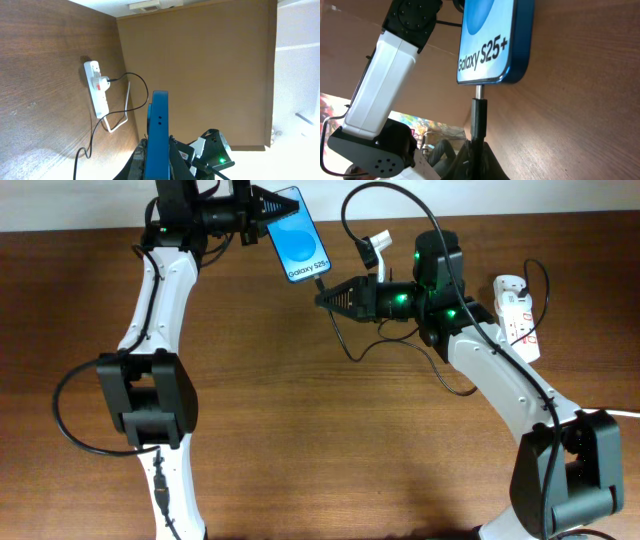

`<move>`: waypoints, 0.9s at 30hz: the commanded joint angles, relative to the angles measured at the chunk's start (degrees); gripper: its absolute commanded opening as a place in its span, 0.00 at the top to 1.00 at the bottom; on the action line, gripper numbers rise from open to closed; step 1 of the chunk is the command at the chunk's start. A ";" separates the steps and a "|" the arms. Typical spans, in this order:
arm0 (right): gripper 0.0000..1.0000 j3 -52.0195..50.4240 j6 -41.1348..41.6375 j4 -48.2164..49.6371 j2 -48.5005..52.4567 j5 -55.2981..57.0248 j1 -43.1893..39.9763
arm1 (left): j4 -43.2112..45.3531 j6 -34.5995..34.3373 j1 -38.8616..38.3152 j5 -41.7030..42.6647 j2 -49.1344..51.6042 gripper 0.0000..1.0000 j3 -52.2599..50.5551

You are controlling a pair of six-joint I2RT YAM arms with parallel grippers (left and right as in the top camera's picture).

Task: Plug charger to phone and switch on socket
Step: 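Align the USB-C plug under the phone's bottom port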

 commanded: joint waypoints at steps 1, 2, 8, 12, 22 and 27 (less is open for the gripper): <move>0.96 0.07 -0.33 0.33 0.44 0.79 -0.15 | 0.61 0.11 -1.29 1.38 -0.44 1.00 0.98; 0.96 0.07 -0.33 0.33 0.44 0.81 -0.17 | 0.61 0.13 -1.57 1.38 -0.44 1.00 0.98; 0.96 0.07 -0.35 0.28 0.44 1.22 -0.15 | 0.61 0.09 -1.75 0.50 -0.44 1.00 0.98; 0.96 0.07 -0.33 0.31 0.44 2.10 -0.17 | 0.63 0.11 -2.23 0.52 -0.44 1.00 0.98; 0.96 0.07 -0.35 0.31 0.50 3.61 -0.17 | 0.61 0.13 -2.34 2.49 -0.44 1.00 0.98; 0.96 0.07 -0.15 0.28 0.50 4.87 -0.17 | 0.63 0.85 -3.54 3.69 -0.44 1.00 0.98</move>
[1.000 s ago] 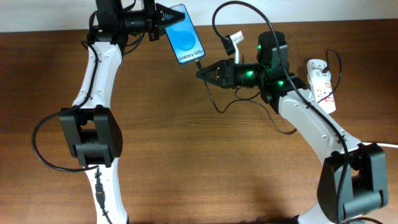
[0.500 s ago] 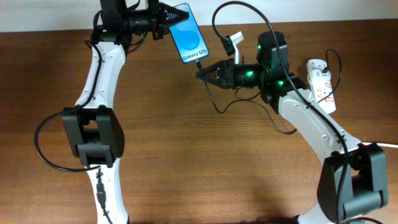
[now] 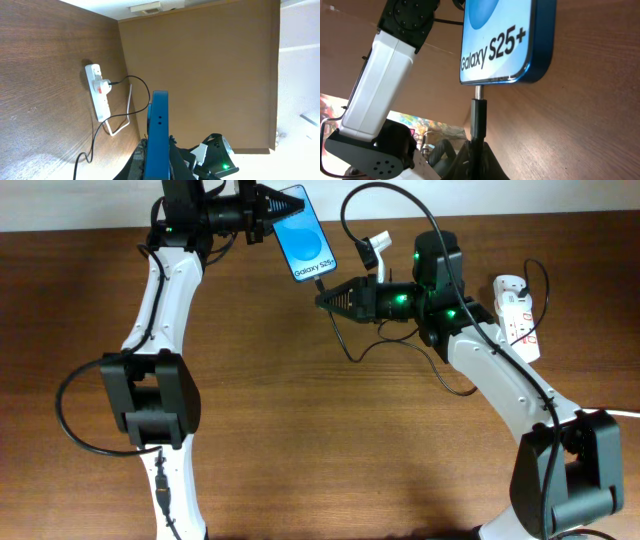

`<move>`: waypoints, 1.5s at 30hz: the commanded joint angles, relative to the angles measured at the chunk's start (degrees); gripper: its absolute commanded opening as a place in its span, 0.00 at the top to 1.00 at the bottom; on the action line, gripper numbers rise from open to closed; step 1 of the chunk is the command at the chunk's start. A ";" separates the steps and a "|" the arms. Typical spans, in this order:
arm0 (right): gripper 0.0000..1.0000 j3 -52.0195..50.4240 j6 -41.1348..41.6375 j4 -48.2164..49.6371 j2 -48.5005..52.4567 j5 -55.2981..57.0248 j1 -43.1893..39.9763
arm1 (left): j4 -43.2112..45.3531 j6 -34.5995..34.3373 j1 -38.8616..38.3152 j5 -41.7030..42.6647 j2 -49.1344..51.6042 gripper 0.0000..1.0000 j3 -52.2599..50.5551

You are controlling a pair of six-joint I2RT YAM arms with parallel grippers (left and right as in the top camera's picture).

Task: Plug charger to phone and switch on socket
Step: 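Align the USB-C plug under the phone's bottom port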

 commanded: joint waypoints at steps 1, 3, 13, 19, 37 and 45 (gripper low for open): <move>0.96 0.11 -0.15 0.63 0.48 4.57 -0.17 | 0.15 0.81 -2.54 5.11 -0.44 1.00 0.98; 0.96 0.11 -0.15 0.63 0.48 4.46 -0.17 | 0.15 0.81 -2.12 5.18 -0.44 1.00 0.98; 0.96 0.11 1.55 3.72 0.48 7.08 -0.22 | 0.11 3.76 -3.13 7.23 -0.44 1.00 0.98; 0.96 0.11 1.01 3.41 0.48 7.80 -0.22 | 0.11 2.82 -2.47 9.16 -0.44 1.00 0.98; 0.96 0.11 0.46 3.08 0.48 7.19 0.00 | 0.09 2.64 -0.55 7.76 -0.44 1.00 0.98; 0.96 0.11 0.46 3.08 0.48 7.19 0.00 | 0.09 2.64 -2.38 6.25 -0.44 1.00 0.98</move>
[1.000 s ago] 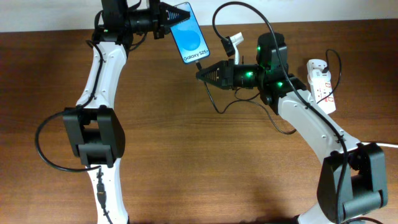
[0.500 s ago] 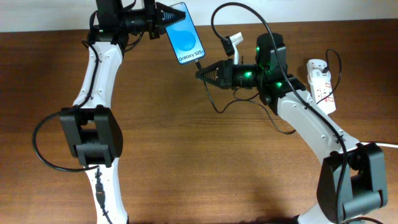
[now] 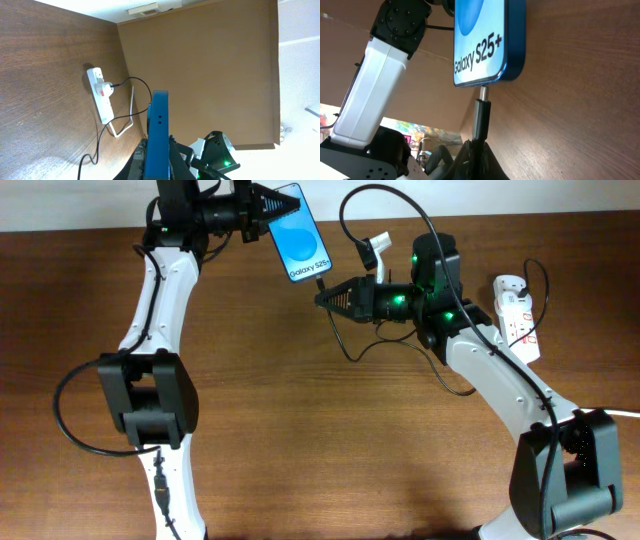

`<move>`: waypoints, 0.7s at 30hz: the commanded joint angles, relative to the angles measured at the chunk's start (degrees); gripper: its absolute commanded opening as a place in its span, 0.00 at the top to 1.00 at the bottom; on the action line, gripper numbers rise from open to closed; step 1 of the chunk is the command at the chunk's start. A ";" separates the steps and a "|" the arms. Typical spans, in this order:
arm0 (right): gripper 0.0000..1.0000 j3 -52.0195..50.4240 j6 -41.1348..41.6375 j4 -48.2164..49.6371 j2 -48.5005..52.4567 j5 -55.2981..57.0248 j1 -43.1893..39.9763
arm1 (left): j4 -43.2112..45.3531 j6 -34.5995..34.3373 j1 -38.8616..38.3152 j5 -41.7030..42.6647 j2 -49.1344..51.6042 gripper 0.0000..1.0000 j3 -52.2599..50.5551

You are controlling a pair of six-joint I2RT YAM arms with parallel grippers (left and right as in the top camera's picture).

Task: Plug charger to phone and switch on socket
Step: 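Align the USB-C plug under the phone's bottom port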

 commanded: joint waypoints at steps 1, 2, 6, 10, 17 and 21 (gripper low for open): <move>0.96 0.94 -0.76 1.33 0.44 4.55 -0.33 | -0.33 0.09 -3.17 5.44 -0.44 1.00 0.98; 0.96 0.94 -0.76 1.33 0.44 4.55 -0.33 | -0.33 0.09 -3.28 5.44 -0.44 1.00 0.98; 0.96 0.94 -0.76 1.95 0.44 4.57 0.28 | -0.31 0.11 -4.13 4.76 -0.44 1.00 0.98; 0.96 0.94 -0.76 1.92 0.44 3.69 0.26 | -0.31 0.11 -4.02 4.13 -0.44 1.00 0.98; 0.96 0.94 -5.49 -4.33 0.44 2.14 0.26 | 1.75 1.44 -0.76 9.55 -0.44 1.00 0.98; 0.96 0.94 -6.69 -4.31 0.44 -1.33 0.26 | 5.73 1.86 -0.11 13.25 -0.44 1.00 0.98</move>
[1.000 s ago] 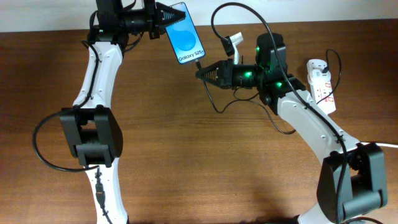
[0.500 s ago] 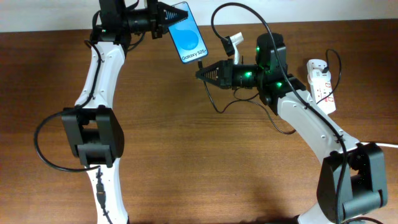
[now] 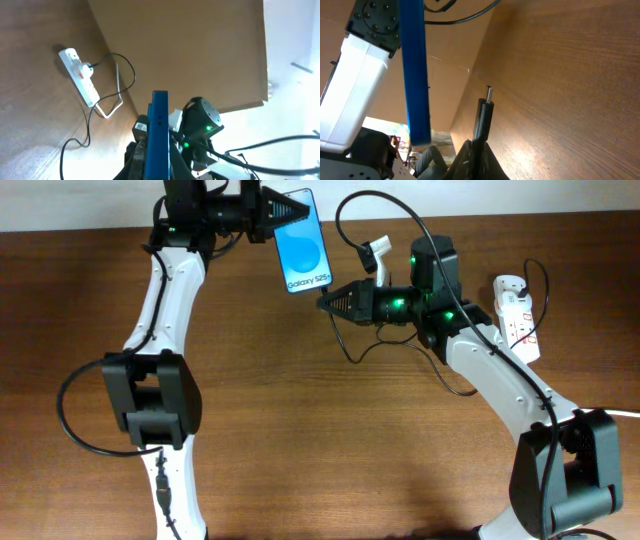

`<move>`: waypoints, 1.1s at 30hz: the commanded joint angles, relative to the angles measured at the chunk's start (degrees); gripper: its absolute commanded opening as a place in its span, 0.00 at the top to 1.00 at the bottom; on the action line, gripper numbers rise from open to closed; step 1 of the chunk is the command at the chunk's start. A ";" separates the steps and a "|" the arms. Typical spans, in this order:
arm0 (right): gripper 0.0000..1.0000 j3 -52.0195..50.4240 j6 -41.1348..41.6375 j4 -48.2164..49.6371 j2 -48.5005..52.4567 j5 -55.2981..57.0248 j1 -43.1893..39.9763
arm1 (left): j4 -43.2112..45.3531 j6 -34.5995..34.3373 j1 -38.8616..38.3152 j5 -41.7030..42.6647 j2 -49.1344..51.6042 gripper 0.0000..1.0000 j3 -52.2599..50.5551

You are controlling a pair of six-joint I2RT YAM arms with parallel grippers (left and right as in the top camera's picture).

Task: Plug charger to phone and switch on socket
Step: 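Align the USB-C plug under the phone's bottom port, then push the plug up into the phone port with the right gripper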

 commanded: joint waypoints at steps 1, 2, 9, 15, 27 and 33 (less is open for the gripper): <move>0.96 0.87 -2.03 0.20 0.42 -4.28 0.22 | 0.52 0.85 1.18 3.43 -0.44 1.00 0.98; 0.96 0.87 -2.23 0.20 0.42 -5.29 0.28 | 0.50 0.83 1.66 2.54 -0.44 1.00 0.98; 0.96 0.87 -7.78 -0.92 0.39 -5.25 3.65 | 0.07 -0.28 2.47 -2.73 -0.44 1.00 0.98; 0.96 0.90 -7.74 0.11 0.39 -5.07 4.09 | 0.09 -0.26 2.36 -2.78 -0.44 1.00 0.98; 0.96 0.90 -6.25 2.40 0.39 -3.21 3.13 | 0.04 -0.26 1.92 0.76 -0.44 1.00 0.98; 0.96 0.90 -6.19 2.80 0.39 -2.69 3.13 | 0.07 -0.24 0.46 0.63 -0.44 1.00 0.98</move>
